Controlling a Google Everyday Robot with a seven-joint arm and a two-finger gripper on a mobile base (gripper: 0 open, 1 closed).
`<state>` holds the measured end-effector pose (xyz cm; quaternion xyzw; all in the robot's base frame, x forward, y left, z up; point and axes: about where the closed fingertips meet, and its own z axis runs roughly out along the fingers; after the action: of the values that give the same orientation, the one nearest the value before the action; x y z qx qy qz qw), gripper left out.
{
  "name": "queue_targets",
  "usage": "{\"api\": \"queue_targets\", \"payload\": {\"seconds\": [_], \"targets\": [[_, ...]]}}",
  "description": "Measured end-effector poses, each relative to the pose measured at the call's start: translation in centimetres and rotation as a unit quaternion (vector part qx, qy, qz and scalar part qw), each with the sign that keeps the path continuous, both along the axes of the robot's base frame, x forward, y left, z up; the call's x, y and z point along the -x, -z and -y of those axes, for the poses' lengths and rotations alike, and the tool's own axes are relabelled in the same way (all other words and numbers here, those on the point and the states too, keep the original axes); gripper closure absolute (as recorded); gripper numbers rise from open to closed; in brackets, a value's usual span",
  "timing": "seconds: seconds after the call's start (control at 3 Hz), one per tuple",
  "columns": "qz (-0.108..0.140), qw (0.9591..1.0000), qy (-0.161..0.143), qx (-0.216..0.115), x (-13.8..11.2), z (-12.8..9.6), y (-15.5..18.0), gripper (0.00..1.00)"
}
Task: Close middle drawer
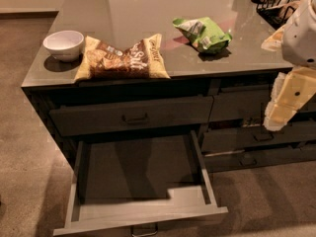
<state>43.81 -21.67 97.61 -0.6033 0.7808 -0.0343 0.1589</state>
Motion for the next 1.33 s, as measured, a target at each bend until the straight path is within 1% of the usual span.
{"api": "queue_targets", "payload": {"seconds": [0.33,0.67,1.0,1.33], "targets": [[0.000,1.0000,0.000,0.000,0.0,0.0,0.0,0.00],[-0.018,0.9996,0.014,-0.015,-0.8,1.2,3.8,0.00],[-0.053,0.9977,0.030,-0.028,-0.9,3.2,12.2,0.00],[-0.129,0.9902,0.041,-0.034,2.2,4.8,22.9,0.00]]}}
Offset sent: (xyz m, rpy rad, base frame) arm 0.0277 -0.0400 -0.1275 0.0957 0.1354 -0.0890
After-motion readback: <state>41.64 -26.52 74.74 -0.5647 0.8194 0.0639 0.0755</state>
